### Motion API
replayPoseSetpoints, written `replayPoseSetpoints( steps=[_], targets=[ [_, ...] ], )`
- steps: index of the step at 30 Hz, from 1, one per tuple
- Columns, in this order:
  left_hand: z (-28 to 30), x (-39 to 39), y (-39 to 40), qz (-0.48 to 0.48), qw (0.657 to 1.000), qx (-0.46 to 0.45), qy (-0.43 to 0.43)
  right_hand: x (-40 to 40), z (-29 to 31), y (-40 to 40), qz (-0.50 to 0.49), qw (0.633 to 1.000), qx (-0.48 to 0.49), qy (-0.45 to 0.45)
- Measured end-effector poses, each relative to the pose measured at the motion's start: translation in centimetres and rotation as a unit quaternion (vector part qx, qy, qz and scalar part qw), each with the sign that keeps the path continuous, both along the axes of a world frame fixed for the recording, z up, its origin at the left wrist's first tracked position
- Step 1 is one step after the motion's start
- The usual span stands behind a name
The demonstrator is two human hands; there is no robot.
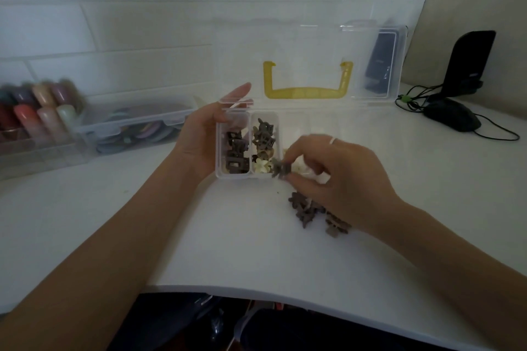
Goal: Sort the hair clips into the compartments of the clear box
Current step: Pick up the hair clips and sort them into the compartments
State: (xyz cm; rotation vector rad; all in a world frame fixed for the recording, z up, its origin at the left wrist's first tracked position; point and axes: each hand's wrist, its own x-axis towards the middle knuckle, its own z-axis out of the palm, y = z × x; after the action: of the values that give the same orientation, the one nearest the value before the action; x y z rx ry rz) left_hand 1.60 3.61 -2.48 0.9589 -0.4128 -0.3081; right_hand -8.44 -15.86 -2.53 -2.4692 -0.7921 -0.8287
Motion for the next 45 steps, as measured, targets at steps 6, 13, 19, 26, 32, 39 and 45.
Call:
replayPoseSetpoints(
  steps=[6,13,19,26,32,39,45],
  targets=[
    [0.0,-0.1,-0.1,0.021,0.999,0.025,-0.017,1.1,1.3,-2.2,-0.111,0.981,0.157,-0.032],
    [-0.1,-0.2,-0.4,0.018,1.000,0.016,0.005,0.4,0.9,-0.4,-0.125,0.988,0.070,-0.056],
    [0.0,-0.8,-0.7,0.015,0.999,0.032,0.008,0.6,-0.2,2.7,-0.084,0.988,-0.076,-0.103],
    [-0.1,-0.7,-0.6,0.046,0.998,0.048,0.006,0.7,-0.5,1.1,-0.071,0.996,-0.047,-0.011],
    [0.0,-0.7,-0.4,0.046,0.999,0.018,0.021,0.5,1.1,-1.1,0.024,0.998,0.043,0.037],
    [0.0,-0.6,-0.4,0.054,0.998,0.011,0.031,0.1,2.2,-2.7,0.015,0.988,-0.071,0.137],
    [0.0,-0.3,-0.4,0.046,0.998,0.023,0.017,-0.1,1.9,-1.8,-0.028,0.967,-0.189,0.166]
  ],
)
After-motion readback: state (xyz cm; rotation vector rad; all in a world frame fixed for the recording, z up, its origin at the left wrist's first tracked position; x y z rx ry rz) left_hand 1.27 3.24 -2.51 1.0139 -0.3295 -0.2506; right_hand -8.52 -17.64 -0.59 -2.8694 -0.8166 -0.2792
